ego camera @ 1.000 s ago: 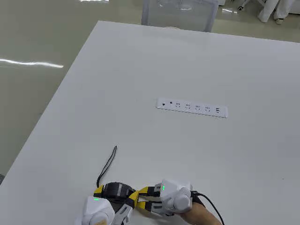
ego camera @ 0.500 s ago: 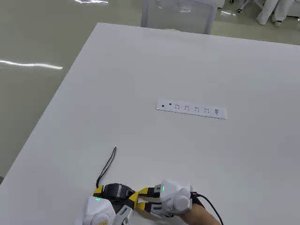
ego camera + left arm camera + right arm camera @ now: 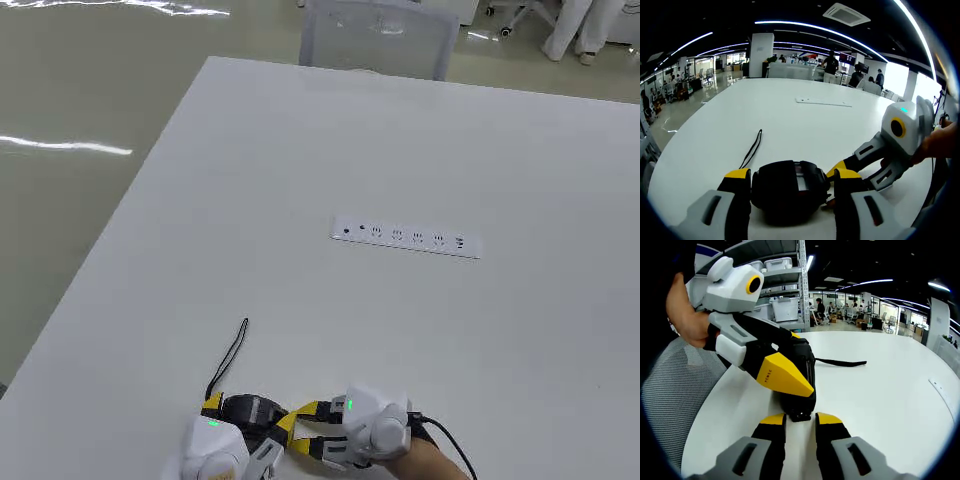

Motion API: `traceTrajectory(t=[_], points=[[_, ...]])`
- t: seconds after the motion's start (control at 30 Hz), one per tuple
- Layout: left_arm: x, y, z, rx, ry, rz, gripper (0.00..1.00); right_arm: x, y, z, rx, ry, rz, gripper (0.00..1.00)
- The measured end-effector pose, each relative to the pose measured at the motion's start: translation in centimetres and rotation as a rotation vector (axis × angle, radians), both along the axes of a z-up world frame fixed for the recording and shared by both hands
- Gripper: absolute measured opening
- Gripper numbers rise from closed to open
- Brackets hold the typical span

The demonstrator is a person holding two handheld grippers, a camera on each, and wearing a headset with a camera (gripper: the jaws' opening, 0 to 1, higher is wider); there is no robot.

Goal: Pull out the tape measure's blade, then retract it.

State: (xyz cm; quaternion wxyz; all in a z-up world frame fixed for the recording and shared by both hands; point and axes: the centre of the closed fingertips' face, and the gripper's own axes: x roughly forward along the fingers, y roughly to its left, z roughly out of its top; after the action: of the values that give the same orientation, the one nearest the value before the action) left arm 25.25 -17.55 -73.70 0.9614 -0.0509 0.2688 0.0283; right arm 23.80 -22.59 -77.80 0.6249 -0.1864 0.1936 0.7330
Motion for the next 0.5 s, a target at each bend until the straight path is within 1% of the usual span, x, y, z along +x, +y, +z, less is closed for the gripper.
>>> traceTrajectory(t=[0.07,0.27,0.37,0.4,0.5], points=[[0.1,-0.1,0.1,0.008,-0.003,-0.010,0.66,0.0,-0.2,0.1,0.001,0.000,-0.005,0.23],[0.0,-0.2,0.2,0.020,0.008,-0.040,0.70,0.2,-0.9,0.3,-0.003,0.008,-0.032,0.27],[-0.1,-0.5,0.1,0.020,0.020,-0.064,0.70,0.1,-1.1,0.5,-0.002,0.006,-0.043,0.29],[-0.1,-0.6,0.2,0.024,0.016,-0.072,0.71,0.1,-1.3,0.6,-0.003,0.006,-0.050,0.30],[-0.2,-1.0,0.3,0.023,0.021,-0.098,0.72,0.0,-1.6,0.9,0.000,0.003,-0.062,0.31]])
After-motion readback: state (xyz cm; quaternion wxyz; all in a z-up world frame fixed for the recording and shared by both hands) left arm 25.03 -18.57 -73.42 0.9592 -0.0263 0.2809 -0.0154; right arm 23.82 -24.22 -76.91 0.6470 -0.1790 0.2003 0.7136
